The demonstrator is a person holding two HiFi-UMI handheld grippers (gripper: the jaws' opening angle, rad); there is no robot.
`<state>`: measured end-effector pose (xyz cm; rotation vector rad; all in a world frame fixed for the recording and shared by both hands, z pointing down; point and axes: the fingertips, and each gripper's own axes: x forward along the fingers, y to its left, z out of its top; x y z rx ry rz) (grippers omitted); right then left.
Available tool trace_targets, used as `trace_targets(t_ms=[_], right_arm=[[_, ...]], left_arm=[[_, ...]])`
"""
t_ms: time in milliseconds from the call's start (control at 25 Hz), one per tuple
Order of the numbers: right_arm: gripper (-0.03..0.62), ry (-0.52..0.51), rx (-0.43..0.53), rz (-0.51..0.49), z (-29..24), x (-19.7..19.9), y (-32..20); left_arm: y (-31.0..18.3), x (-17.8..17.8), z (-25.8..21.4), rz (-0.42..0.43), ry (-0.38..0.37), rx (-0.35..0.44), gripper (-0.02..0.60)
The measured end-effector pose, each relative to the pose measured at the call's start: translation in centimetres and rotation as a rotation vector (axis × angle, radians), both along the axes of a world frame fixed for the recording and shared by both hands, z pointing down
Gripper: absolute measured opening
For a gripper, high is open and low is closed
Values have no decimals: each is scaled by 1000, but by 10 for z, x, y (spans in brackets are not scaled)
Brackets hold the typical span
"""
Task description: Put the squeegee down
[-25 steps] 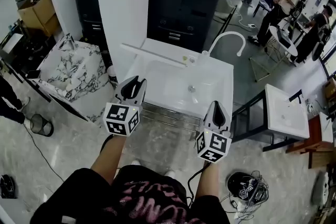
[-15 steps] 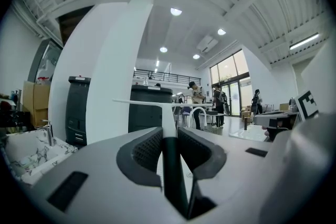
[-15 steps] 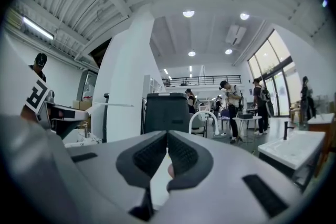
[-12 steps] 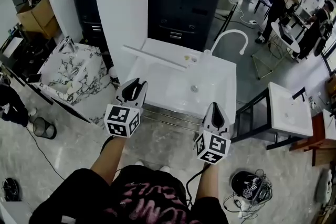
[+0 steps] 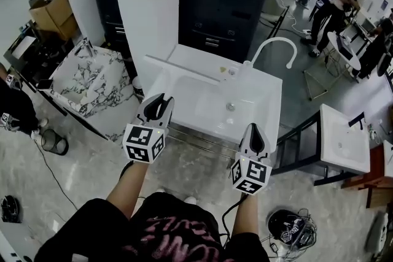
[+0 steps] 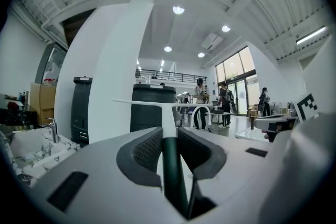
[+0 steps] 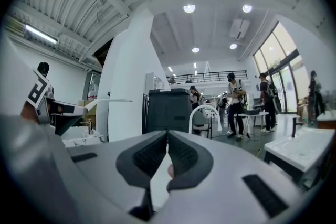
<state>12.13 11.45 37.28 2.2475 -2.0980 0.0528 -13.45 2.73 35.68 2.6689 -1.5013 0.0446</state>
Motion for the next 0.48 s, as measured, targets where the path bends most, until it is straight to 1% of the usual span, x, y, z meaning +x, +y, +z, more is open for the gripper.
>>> trace_targets(t_ms=[160, 480], right_arm=[[23, 4, 6, -37, 1, 0, 5], [23, 9, -3, -72, 6, 3, 10]], left_arm=[[6, 6, -2, -5, -15, 15, 97], [16, 14, -2, -9, -28, 25, 97]])
